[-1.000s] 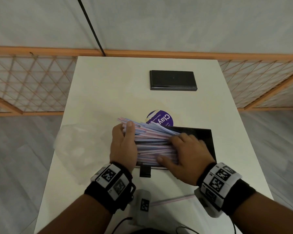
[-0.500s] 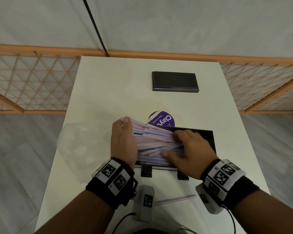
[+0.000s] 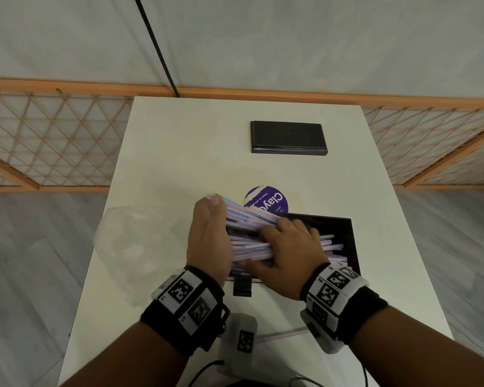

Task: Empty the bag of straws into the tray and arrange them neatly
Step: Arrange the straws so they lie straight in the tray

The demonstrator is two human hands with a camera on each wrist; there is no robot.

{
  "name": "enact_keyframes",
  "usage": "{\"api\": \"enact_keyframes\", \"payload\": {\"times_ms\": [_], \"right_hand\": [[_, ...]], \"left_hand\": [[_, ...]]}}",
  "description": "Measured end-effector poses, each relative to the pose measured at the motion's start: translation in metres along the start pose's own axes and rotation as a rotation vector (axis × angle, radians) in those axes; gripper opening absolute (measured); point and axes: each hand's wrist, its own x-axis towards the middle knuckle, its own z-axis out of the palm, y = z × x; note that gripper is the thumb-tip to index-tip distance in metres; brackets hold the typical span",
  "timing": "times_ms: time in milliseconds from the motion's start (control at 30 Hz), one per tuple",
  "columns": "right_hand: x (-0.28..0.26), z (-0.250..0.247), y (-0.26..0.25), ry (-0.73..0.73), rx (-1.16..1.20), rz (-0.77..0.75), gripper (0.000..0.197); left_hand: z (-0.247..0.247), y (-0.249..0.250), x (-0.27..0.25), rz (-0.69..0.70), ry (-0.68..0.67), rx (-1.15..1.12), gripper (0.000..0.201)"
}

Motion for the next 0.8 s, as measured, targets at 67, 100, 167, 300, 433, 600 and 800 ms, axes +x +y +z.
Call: {"api": "enact_keyframes", "payload": {"times_ms": [67,100,167,300,433,600,800], "right_hand": [[0.000,0.000,-0.002,-0.003,-0.026,0.037,0.075],[-0.001,0.001,-0.005,-0.018,-0.035,0.054,0.078],[0.001,0.005,-0.011,-0.010,-0.018,0.045,0.075],[0.002,0.006,-0.020,0.161,0.066,-0.031,0.052],[-0.001,-0.001,-0.013,0.162,0.165,-0.089,0.072],[-0.016,-0.013,0.028,0.029,0.031,0.007,0.103],[-0.015,-0.003,0.035,-0.091,-0.024,0.063,0.095]], "left_hand": [[0.001,0.001,-0.004,0.043,-0.014,0.023,0.032],[0.002,-0.001,-0.004,0.050,-0.024,0.062,0.030],[0.004,-0.001,-0.003,0.048,-0.028,0.112,0.025],[0.006,0.004,0.003,0.065,0.042,0.075,0.050],[0.002,0.001,0.010,-0.068,0.132,-0.030,0.035],[-0.001,0.000,0.008,-0.161,0.077,-0.076,0.025],[0.003,-0.001,0.007,-0.122,0.074,0.031,0.026]]}}
